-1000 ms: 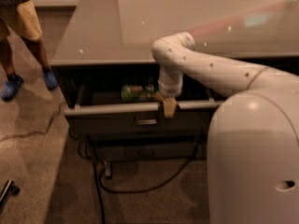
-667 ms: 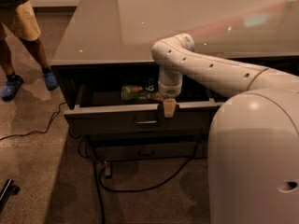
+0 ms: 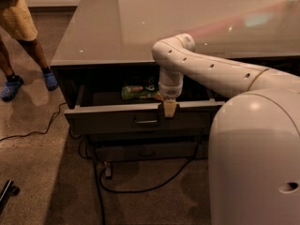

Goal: Open top drawer

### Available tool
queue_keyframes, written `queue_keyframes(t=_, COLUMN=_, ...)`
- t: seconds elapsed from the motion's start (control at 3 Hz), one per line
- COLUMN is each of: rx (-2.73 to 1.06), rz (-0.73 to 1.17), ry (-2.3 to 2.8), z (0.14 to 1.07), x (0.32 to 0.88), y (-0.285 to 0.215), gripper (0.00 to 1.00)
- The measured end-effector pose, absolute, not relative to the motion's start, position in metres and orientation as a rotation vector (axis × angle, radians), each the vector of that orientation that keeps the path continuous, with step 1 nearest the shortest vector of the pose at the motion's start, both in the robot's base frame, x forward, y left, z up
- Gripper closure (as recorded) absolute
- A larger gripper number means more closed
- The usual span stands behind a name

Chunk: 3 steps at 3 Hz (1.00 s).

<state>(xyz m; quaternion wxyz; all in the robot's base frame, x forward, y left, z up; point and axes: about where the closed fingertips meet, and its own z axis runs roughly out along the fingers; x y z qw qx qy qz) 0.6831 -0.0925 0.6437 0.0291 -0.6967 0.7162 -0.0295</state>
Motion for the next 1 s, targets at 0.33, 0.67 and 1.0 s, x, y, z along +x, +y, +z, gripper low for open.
queue_keyframes(t=0.33, rx=-2.149, rz=-0.091, ry=2.209, z=0.644, x=0.683, y=-0.093, gripper=0.16)
queue_keyframes(t=0.67, rx=-2.149, rz=-0.091, ry=2.209, z=0.644, x=0.683, y=-0.093, gripper=0.00)
queue_keyframes(t=1.0, rx=-2.162, rz=-0.077, ry=2.215, z=0.633, x=0.676, y=-0.095, gripper=0.00)
